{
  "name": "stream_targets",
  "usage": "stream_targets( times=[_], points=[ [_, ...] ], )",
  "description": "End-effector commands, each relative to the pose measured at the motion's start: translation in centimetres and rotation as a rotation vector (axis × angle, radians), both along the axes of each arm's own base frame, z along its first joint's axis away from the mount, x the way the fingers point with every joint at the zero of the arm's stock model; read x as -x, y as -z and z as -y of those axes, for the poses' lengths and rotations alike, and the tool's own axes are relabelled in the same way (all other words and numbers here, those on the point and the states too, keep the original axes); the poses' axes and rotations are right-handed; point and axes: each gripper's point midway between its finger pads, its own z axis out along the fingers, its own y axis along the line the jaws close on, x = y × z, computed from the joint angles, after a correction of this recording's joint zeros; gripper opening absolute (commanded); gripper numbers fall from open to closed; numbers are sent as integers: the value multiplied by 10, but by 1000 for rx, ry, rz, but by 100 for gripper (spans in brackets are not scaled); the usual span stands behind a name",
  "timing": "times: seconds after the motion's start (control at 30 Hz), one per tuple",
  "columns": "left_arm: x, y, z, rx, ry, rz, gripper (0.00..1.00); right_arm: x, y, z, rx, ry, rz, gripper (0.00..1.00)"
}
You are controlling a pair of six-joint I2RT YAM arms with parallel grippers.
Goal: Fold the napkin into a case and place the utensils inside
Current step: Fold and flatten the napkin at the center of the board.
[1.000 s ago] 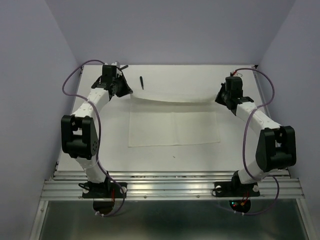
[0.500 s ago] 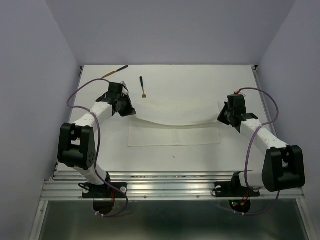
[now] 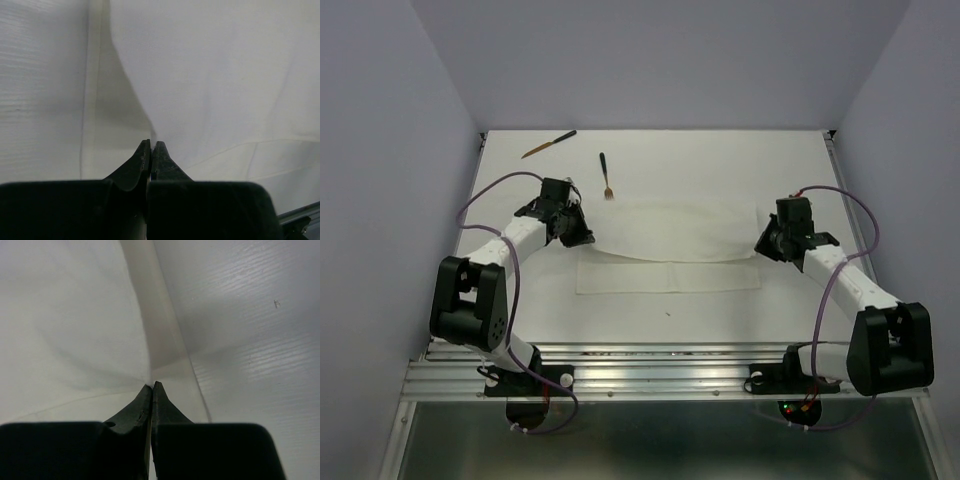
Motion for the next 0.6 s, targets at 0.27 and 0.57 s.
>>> stream_targets(
  times=[0.27, 0.57],
  points=[
    [7, -40, -12, -48, -1, 87, 0, 10, -45, -1, -32, 9, 48, 1],
    [29, -38, -15, -37, -1, 62, 0, 32, -38, 1, -51, 53, -14, 1]
  ],
)
